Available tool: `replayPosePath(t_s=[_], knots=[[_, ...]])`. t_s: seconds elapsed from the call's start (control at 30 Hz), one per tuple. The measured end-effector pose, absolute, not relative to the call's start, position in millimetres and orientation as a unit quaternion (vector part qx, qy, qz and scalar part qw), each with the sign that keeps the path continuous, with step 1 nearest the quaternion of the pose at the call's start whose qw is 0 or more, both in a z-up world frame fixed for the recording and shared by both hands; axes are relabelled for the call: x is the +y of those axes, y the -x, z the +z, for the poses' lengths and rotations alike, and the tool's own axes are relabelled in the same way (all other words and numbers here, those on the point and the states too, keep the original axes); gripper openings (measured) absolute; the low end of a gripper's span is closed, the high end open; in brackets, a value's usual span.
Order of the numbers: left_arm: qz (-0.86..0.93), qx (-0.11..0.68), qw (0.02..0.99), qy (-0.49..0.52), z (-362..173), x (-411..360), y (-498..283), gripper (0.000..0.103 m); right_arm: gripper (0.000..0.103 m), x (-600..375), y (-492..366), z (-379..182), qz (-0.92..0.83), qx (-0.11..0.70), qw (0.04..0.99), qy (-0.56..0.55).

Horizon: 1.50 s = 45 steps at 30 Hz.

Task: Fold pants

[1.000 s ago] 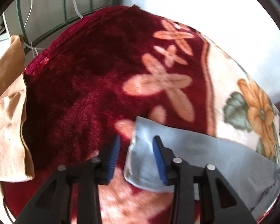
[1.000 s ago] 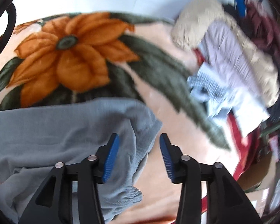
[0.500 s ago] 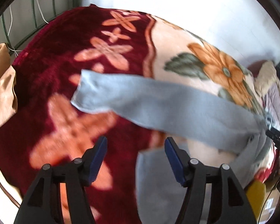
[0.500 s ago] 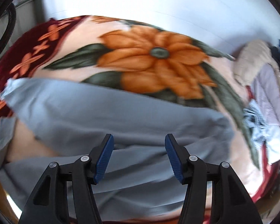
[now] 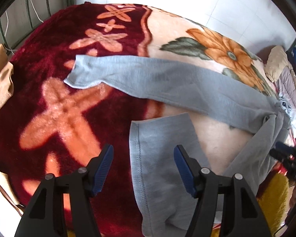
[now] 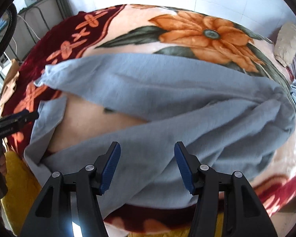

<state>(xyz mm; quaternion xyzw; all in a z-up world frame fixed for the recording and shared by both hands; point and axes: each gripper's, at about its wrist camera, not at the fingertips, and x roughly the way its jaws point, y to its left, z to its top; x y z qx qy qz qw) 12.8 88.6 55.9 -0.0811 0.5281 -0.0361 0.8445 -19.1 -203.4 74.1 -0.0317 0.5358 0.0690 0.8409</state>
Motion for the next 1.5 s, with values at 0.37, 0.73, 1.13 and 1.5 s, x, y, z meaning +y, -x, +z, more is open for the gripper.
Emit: replayPosePath(t_s=[0.37,0.73,1.13,1.5], knots=[[-0.061,0.533,0.835,0.119,39,98,-18,0.067,0.058,-172,66,70,0.067,0.567,0.82,0.036],[-0.065,0.521,0.835,0.164,26,92,-22,0.065,0.058,-181,67,30,0.05,0.619,0.784,-0.002],[-0.077,0.497,0.83,0.241,36,114,-8,0.004,0.028,-172,69,15,0.096,0.627,0.772,-0.045],[-0.013,0.432,0.871,0.232,89,163,30,0.003,0.013,-152,56,75,0.142,0.554,0.821,-0.004]])
